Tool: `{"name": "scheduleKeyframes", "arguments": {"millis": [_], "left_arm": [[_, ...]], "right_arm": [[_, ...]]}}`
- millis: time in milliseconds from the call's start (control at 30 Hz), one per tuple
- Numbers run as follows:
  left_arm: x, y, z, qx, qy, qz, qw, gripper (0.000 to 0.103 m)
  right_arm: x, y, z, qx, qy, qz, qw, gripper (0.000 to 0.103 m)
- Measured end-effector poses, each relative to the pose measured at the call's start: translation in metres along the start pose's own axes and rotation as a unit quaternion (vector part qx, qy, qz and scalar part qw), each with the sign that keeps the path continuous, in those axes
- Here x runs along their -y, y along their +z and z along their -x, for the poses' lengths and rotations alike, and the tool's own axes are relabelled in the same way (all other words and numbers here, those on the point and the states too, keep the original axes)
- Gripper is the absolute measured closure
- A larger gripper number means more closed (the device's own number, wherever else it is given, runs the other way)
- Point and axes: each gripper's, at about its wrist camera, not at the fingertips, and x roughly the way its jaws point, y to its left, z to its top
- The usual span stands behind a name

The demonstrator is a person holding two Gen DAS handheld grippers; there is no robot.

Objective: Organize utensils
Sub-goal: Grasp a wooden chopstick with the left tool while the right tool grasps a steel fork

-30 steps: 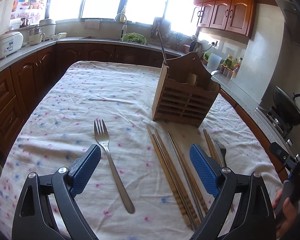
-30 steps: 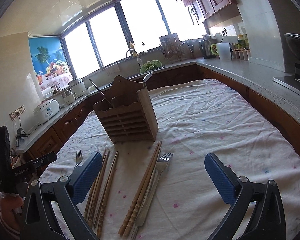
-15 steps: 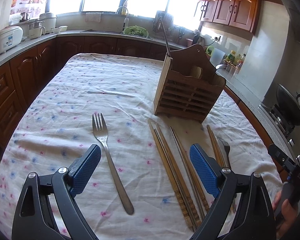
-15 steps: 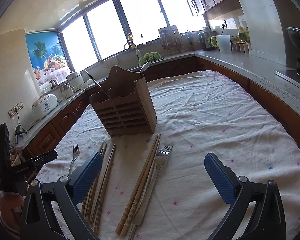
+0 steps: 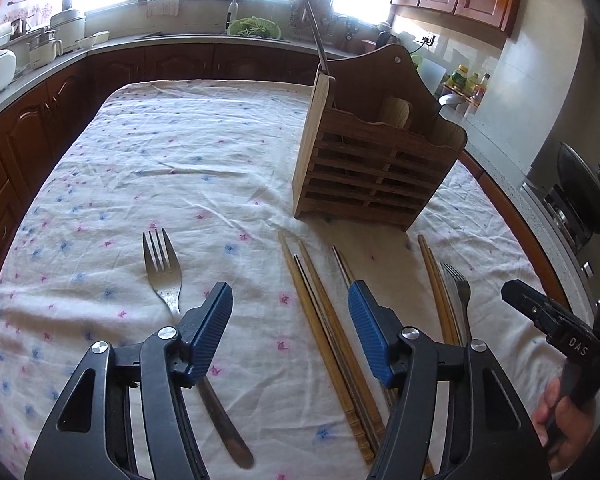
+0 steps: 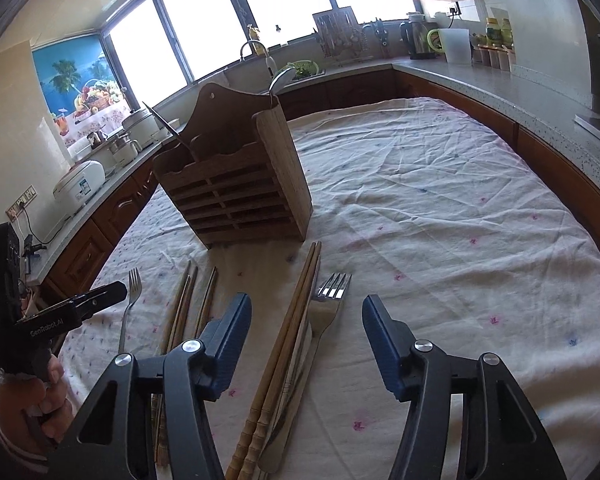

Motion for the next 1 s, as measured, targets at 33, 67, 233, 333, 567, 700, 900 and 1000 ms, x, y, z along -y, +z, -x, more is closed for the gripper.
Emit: {"name": "scheduleKeyframes", "arguments": {"millis": [33, 67, 233, 333, 567, 700, 900, 1000], "left_arm": [[0.000, 0.002, -0.005, -0.006, -0.001, 0.000, 1.0000, 0.049], [-0.001, 0.003, -0.010, -0.013, -0.002, 0.001, 0.9999, 0.054], [-0.004, 0.015, -0.035, -0.039, -0.003, 0.005, 0.9992, 0.063], [-0.004, 0.024, -0.050, -0.052, -0.003, 0.005, 0.9986, 0.068], [-0.001, 0.043, -0.085, -0.086, -0.001, -0.009, 0.9963, 0.082], [0.001, 0.041, -0.100, -0.102, 0.002, -0.023, 0.9945, 0.090], [0.003, 0.039, -0.100, -0.095, 0.001, -0.040, 0.9947, 0.097], [0.002, 0.037, -0.093, -0.089, -0.004, -0.037, 0.9954, 0.098]], "right_arm": [[0.001, 0.000, -0.006, -0.009, -0.001, -0.001, 1.000, 0.047], [0.003, 0.000, -0.011, -0.018, -0.002, -0.003, 1.000, 0.049], [0.011, -0.001, -0.033, -0.055, 0.003, -0.021, 0.998, 0.056], [0.015, 0.000, -0.042, -0.068, 0.007, -0.030, 0.997, 0.060], [0.019, 0.004, -0.059, -0.093, 0.016, -0.044, 0.995, 0.070], [0.017, 0.007, -0.065, -0.098, 0.017, -0.044, 0.994, 0.071], [0.018, 0.007, -0.070, -0.103, 0.029, -0.048, 0.993, 0.098], [0.020, 0.007, -0.066, -0.099, 0.037, -0.057, 0.993, 0.099]]}}
